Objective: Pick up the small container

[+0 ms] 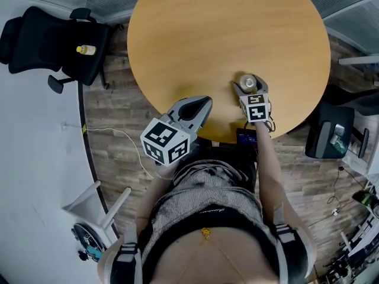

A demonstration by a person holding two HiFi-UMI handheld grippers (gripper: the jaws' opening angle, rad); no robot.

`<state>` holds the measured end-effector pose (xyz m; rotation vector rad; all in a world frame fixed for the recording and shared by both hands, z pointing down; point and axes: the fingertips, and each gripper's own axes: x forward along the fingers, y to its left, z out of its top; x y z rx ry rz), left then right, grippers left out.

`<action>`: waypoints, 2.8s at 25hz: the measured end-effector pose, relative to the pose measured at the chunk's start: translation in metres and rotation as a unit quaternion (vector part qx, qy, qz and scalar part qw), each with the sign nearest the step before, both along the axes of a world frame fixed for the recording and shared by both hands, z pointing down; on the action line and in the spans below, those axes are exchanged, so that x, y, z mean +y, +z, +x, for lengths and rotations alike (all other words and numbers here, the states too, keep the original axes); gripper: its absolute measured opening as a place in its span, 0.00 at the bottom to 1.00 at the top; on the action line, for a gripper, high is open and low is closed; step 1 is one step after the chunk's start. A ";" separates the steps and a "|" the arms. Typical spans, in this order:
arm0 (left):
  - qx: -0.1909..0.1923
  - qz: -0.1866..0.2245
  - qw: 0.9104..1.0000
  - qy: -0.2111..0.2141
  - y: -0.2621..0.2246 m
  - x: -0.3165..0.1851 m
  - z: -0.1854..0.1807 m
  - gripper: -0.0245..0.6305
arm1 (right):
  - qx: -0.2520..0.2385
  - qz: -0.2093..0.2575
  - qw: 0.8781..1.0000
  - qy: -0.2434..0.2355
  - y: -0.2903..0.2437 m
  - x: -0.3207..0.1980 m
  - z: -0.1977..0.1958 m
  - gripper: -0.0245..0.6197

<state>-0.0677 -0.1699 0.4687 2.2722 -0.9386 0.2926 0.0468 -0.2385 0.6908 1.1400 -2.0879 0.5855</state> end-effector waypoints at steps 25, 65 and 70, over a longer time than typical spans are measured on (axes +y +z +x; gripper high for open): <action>0.004 0.002 1.000 0.005 -0.003 0.006 0.003 0.04 | -0.010 -0.001 1.000 -0.004 0.004 -0.001 -0.001 0.56; 0.007 0.032 0.999 0.008 -0.020 0.012 0.023 0.04 | -0.009 0.048 0.995 -0.092 -0.047 0.004 0.015 0.56; 0.008 0.034 0.999 0.010 -0.020 0.011 0.028 0.04 | -0.017 0.052 0.995 -0.082 -0.066 -0.003 0.023 0.56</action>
